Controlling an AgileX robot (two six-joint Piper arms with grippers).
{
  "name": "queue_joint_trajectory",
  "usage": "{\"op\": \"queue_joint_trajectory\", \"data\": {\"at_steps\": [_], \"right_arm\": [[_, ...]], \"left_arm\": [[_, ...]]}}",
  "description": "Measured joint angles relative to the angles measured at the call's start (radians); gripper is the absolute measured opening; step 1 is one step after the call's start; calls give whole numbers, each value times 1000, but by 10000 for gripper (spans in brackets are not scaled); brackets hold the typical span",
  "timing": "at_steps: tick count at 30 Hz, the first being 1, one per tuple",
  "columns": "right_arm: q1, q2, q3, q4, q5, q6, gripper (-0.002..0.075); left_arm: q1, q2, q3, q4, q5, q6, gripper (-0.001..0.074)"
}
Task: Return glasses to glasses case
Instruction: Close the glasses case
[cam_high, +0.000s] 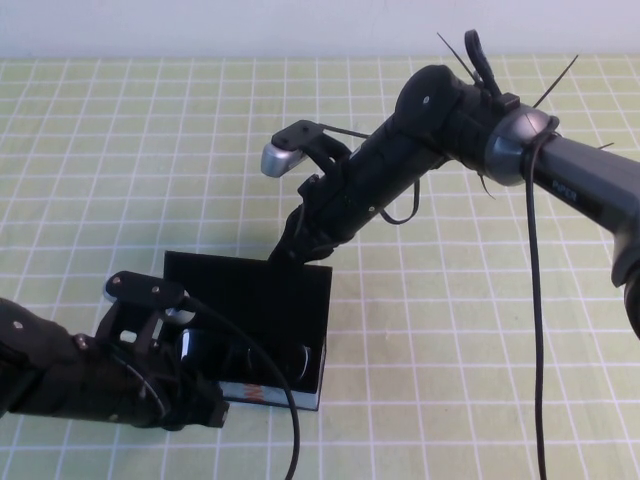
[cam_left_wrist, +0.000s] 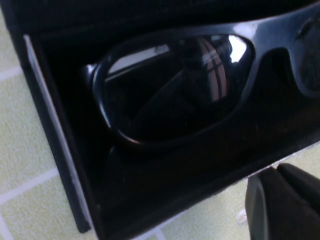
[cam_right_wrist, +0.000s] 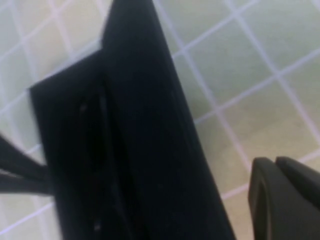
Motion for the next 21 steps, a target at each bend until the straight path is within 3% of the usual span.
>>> {"op": "queue_joint_trajectory", "data": {"at_steps": [12,21], "right_arm": [[23,0,0,117,96,-41,-16],[141,0,0,-62,101,103,-16]], "left_arm": [[0,0,0,-4,-4,7,-3],[0,0,0,-4,10,32,-3]]}}
